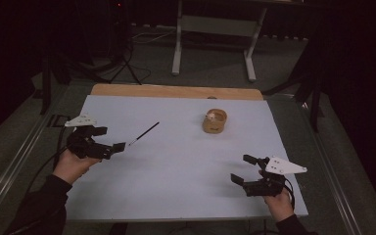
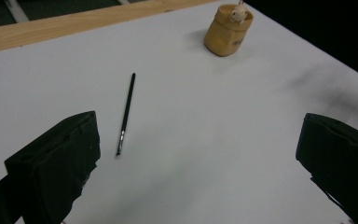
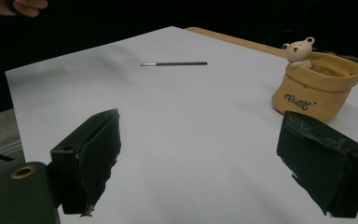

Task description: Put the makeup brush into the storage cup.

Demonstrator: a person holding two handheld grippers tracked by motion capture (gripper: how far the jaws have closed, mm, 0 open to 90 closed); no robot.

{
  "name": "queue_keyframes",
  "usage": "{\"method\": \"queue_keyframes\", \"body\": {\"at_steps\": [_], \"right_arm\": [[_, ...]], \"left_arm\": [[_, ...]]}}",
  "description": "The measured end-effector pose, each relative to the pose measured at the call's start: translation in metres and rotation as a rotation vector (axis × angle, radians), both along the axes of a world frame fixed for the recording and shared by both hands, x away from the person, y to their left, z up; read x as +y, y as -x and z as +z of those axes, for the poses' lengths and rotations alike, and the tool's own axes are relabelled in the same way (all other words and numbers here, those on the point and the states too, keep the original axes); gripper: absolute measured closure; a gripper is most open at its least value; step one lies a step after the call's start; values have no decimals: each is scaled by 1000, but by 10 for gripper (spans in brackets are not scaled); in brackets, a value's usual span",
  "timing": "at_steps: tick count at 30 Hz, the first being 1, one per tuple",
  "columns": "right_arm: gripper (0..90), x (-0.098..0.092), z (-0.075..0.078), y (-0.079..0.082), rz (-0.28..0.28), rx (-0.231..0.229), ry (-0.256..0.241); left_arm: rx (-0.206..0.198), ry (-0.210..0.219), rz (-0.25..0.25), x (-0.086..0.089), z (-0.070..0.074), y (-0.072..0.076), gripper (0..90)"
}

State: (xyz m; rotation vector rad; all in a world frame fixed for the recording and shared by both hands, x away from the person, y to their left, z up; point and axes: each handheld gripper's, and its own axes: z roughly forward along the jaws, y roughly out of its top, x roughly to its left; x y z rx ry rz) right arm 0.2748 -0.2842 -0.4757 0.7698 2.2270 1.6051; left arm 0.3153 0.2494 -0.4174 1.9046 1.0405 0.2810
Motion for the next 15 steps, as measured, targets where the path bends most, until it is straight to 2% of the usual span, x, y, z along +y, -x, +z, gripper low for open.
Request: {"method": "queue_keyframes", "body": {"at_steps": [4,9,15], "right_arm": [[133,0,0,0,3,0,3],[133,1,-1,-1,5,-4,9],[133,1,-2,-1,5,0,13]], "left_arm": [[5,-8,14,2,3,-7,0],[19,-40,35,7,11,-21,0],[41,-88,19,2,18,-34,0]]}}
